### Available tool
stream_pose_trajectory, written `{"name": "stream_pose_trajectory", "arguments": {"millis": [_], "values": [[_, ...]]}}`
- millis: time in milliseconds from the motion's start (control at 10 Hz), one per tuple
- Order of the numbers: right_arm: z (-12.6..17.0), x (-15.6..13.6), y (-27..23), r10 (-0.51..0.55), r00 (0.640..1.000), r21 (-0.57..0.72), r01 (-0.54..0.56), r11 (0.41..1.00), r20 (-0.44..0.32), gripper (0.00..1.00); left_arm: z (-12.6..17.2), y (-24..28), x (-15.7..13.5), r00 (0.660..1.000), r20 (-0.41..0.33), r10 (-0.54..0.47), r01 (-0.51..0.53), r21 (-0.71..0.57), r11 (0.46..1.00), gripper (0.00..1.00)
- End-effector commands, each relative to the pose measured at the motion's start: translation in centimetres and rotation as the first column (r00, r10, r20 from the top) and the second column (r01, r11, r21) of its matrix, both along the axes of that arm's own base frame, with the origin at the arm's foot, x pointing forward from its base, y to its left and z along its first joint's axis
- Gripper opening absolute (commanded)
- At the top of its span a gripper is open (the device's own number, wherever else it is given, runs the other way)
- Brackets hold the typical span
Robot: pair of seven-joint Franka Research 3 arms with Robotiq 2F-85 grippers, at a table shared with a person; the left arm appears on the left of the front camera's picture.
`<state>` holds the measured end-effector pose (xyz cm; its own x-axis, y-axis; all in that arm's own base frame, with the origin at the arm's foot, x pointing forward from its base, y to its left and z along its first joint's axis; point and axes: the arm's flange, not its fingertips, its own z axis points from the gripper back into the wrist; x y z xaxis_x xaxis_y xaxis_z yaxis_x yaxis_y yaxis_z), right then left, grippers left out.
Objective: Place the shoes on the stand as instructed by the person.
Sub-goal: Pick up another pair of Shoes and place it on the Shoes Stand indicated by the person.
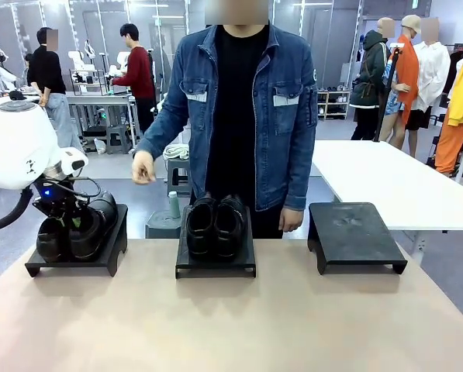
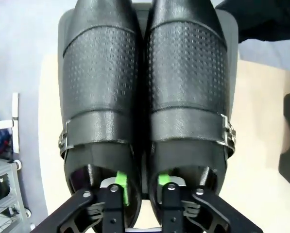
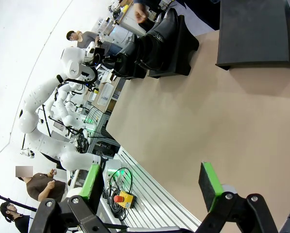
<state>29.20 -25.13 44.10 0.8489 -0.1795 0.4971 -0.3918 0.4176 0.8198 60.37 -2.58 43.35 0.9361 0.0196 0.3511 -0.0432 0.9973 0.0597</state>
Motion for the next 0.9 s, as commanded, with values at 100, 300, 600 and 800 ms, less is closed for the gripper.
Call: {"name": "stream_pose_trajectory", "arguments": {"millis": [100, 300, 600, 800], "values": [[0.2, -0.1, -0.1, 0.0, 1.0, 0.008, 0.0, 1.0, 0.013, 1.0, 0.5, -0.3, 0.5, 0.999, 0.046, 0.024, -0.026, 0.027, 0.999, 0.74], [0.2, -0.1, -0.1, 0.0, 1.0, 0.008, 0.0, 1.0, 0.013, 1.0, 0.7, -0.3, 0.0, 0.999, 0.045, 0.024, -0.026, 0.035, 0.999, 1.0], [0.2, -0.1, -0.1, 0.0, 1.0, 0.008, 0.0, 1.0, 0.013, 1.0, 1.1, -0.5, -1.0, 0.998, 0.05, 0.039, -0.042, 0.055, 0.998, 1.0], [0.2, -0.1, -0.1, 0.0, 1.0, 0.008, 0.0, 1.0, 0.013, 1.0, 1.1, -0.1, 0.1, 1.0, 0.028, 0.012, -0.012, 0.03, 0.999, 1.0]]}}
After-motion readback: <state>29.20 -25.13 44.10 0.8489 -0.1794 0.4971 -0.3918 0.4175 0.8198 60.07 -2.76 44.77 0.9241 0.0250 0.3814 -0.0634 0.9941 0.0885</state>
